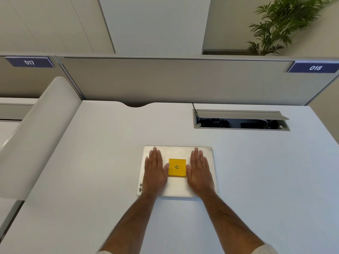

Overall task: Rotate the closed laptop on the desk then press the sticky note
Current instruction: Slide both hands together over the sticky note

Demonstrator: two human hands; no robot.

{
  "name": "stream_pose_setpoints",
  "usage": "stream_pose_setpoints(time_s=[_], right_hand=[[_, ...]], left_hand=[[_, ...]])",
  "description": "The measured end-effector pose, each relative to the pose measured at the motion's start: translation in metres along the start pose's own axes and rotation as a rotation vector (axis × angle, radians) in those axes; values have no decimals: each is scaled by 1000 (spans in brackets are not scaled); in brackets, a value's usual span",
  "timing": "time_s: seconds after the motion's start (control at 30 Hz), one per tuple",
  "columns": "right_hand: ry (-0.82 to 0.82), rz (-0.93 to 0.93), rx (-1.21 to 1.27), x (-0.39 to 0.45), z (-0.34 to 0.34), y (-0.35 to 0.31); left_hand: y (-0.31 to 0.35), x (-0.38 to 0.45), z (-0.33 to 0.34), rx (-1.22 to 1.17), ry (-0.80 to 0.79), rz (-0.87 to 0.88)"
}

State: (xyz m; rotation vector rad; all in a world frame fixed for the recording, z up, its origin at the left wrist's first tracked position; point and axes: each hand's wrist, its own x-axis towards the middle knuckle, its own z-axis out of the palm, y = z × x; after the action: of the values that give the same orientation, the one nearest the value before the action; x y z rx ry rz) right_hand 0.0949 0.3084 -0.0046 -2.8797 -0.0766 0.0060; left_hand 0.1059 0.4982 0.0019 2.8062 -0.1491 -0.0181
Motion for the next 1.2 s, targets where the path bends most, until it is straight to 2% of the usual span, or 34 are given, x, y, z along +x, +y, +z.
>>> stream_pose_setpoints(time_s=[0.1, 0.17, 1.2], right_hand=[[-16, -84, -28, 4, 0, -15], [-23, -75, -29, 7, -1, -24], [-22, -26, 4, 14, 5, -23]], left_hand=[[13, 3, 4, 28, -52, 174], [22, 6, 4, 34, -59, 201], [27, 8, 8, 54, -20, 96]])
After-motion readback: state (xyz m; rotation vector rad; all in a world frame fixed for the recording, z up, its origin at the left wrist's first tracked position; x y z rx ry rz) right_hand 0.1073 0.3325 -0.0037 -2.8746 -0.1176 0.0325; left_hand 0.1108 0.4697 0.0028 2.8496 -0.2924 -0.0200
